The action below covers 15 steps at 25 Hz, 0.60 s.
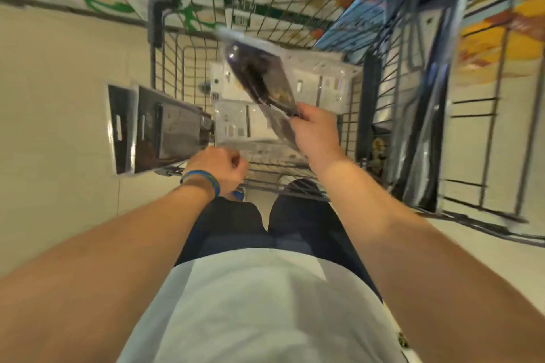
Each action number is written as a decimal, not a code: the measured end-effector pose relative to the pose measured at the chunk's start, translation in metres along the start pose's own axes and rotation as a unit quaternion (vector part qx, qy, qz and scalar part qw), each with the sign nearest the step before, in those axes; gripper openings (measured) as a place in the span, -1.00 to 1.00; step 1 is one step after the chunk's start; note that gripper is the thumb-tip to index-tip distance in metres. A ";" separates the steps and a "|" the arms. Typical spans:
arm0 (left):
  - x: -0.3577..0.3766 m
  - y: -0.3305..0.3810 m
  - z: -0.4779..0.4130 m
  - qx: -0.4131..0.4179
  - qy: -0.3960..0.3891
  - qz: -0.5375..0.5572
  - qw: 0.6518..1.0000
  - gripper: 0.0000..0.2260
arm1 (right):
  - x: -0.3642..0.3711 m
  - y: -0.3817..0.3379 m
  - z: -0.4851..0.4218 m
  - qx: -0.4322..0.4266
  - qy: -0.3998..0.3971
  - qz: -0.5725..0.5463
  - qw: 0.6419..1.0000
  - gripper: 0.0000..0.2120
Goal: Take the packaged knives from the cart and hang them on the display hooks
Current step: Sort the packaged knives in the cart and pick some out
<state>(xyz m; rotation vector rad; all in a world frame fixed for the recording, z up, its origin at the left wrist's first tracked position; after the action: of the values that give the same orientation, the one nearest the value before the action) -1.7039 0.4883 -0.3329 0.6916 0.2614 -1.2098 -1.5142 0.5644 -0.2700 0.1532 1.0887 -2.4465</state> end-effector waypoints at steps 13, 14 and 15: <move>-0.205 0.113 0.039 0.095 0.175 0.253 0.947 -0.33 | -0.105 -0.126 0.090 -0.049 0.063 -0.543 0.836 -0.67; -0.225 0.129 0.045 0.127 0.207 0.217 0.945 -0.30 | -0.114 -0.129 0.095 -0.051 0.064 -0.560 0.824 -0.69; -0.244 0.146 0.051 0.154 0.233 0.175 0.944 -0.28 | -0.123 -0.133 0.100 -0.055 0.053 -0.588 0.805 -0.72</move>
<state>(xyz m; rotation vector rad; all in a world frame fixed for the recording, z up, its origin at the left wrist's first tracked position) -1.6643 0.6703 -0.1119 1.2463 0.3270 -0.7391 -1.4565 0.6132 -0.0773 -0.6355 1.7066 -3.4150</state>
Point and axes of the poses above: each hand's wrist, its own z-axis away from the middle knuckle, its own x-axis out of the palm, y = z × x, the point moved 2 cm from there along -z, towards the middle knuckle, and after that the axes turned 13 degrees about -y, right-handed, at the moved point
